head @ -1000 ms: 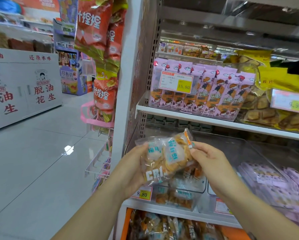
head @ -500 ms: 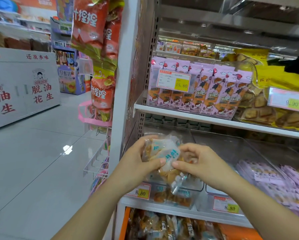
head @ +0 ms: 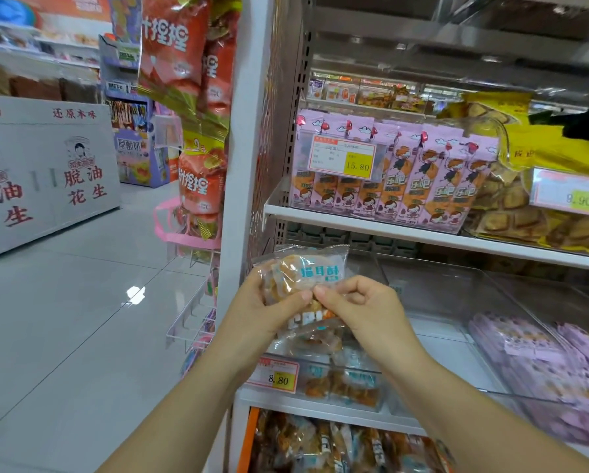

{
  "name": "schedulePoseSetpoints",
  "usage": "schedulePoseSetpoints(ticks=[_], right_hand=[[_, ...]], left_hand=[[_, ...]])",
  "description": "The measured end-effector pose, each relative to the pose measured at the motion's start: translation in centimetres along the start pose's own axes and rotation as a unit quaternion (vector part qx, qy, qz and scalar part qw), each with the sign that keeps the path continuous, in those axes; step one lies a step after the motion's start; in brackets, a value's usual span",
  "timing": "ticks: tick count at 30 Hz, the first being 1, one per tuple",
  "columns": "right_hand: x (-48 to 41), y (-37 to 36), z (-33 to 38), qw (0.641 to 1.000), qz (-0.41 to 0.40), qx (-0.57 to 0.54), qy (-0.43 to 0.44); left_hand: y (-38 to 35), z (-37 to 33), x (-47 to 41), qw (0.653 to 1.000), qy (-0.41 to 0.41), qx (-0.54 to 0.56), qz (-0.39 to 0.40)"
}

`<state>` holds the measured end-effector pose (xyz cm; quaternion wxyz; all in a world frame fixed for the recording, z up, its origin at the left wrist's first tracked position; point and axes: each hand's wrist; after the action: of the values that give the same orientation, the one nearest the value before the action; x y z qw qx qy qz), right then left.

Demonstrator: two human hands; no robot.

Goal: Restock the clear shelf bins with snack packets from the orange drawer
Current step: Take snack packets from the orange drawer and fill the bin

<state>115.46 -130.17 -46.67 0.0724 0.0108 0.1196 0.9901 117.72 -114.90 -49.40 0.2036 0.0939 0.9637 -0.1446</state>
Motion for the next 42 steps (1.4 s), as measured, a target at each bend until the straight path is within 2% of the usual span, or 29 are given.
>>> schedulePoseSetpoints(ticks=[3,6,7,8,10,11,14,16,19,23,24,25,27,29,31,33,36,38,42], right_hand=[[-0.8,0.1,0.7,0.998,0.019,0.048,0.029],[-2.0,1.2,0.6,0.987,0.0,0.146,0.071],[-2.3,1.6,0.2,0.967,-0.013,0.236,0.098],[-2.5,1.8,-0.3,0.925,-0.018,0.358,0.124],[-2.6,1.6,-1.8,0.815,0.008,0.557,0.159],[-2.6,1.2,-2.5,0.774,0.023,0.609,0.171],[-3.1,0.2,-4.1,0.712,0.029,0.671,0.205],[-3.6,-0.1,-4.4,0.699,0.017,0.68,0.218],[-3.8,0.2,-4.0,0.715,0.024,0.662,0.222],[-3.5,0.9,-3.7,0.719,0.018,0.661,0.216],[-3.2,1.0,-3.5,0.735,0.007,0.64,0.224],[-2.9,1.3,-3.1,0.768,-0.01,0.599,0.228],[-1.9,2.3,-1.7,0.859,-0.054,0.468,0.201],[-1.1,3.7,-0.6,0.951,-0.051,0.287,0.108],[-0.5,4.8,-0.3,0.993,-0.006,0.116,0.006],[-0.2,5.1,-0.5,0.998,0.024,0.008,-0.064],[0.3,4.9,-0.7,0.988,0.04,-0.1,-0.109],[0.7,4.5,-0.7,0.987,0.034,-0.114,-0.107],[1.1,4.0,-1.1,0.995,-0.026,-0.058,-0.077]], left_hand=[[0.8,-0.4,-0.2,1.0,-0.006,-0.017,-0.019],[2.3,-1.0,-0.8,0.996,-0.03,-0.051,-0.06],[2.9,-1.3,-1.0,0.994,-0.044,-0.074,-0.073],[3.4,-1.5,-1.2,0.99,-0.058,-0.1,-0.08],[4.0,-2.0,-1.3,0.984,-0.072,-0.138,-0.081],[4.1,-2.1,-1.2,0.983,-0.076,-0.145,-0.079],[4.4,-2.0,-1.1,0.981,-0.078,-0.161,-0.076],[4.4,-2.2,-1.0,0.979,-0.082,-0.175,-0.061],[4.5,-2.2,-1.1,0.972,-0.095,-0.211,-0.037],[4.4,-2.1,-0.6,0.958,-0.104,-0.266,-0.021],[4.3,-2.2,-0.4,0.954,-0.105,-0.281,-0.014],[4.1,-2.2,-0.2,0.949,-0.106,-0.296,-0.007],[3.9,-2.3,-0.1,0.943,-0.104,-0.315,-0.005],[3.7,-2.3,-0.2,0.943,-0.099,-0.316,-0.027],[3.4,-1.9,-0.3,0.947,-0.088,-0.304,-0.06],[2.7,-1.2,-0.3,0.953,-0.063,-0.291,-0.059],[1.2,-0.1,0.0,0.967,-0.013,-0.253,-0.03],[0.3,0.7,0.1,0.98,0.026,-0.196,-0.024],[-0.7,2.4,0.3,0.989,0.066,-0.13,-0.02]])
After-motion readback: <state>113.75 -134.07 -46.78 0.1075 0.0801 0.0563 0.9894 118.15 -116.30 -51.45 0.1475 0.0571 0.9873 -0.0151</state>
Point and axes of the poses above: each hand's wrist, its own x-axis away from the middle knuckle, its own y-axis out of the back of the hand, z = x × y, and after that the axes turned 13 degrees about -y, right-handed
